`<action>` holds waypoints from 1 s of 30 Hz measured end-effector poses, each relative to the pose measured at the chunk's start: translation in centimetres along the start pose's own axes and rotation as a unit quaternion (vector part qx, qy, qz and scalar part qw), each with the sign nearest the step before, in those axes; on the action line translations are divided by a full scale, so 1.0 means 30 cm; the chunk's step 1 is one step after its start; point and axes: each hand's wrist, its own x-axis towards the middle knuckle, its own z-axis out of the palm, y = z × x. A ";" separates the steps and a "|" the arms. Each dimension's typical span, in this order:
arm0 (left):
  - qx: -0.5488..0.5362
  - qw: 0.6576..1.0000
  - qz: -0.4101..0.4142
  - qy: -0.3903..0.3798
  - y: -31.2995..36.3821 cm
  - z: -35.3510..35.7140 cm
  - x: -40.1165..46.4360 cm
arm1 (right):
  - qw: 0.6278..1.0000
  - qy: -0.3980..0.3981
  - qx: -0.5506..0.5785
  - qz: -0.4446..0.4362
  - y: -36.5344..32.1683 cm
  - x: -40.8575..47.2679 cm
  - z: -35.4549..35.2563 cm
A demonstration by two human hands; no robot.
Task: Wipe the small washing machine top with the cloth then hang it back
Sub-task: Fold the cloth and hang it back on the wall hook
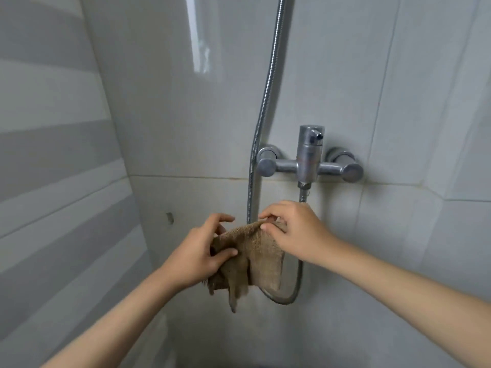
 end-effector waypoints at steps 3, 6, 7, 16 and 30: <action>0.116 0.990 0.085 -0.003 -0.077 -0.077 -0.033 | 0.999 0.003 0.000 -0.044 -0.017 0.061 0.087; 0.250 0.958 0.140 -0.019 -0.186 -0.134 -0.081 | 0.990 -0.005 -0.060 -0.125 -0.028 0.121 0.200; 0.284 0.949 0.132 -0.039 -0.232 -0.151 -0.100 | 0.985 -0.017 -0.084 -0.150 -0.039 0.146 0.244; 0.421 0.897 0.128 -0.045 -0.565 -0.254 -0.098 | 0.938 -0.058 -0.213 -0.266 -0.042 0.399 0.586; 0.428 0.900 0.054 -0.063 -0.916 -0.211 0.100 | 0.917 -0.062 -0.332 -0.213 0.048 0.557 0.903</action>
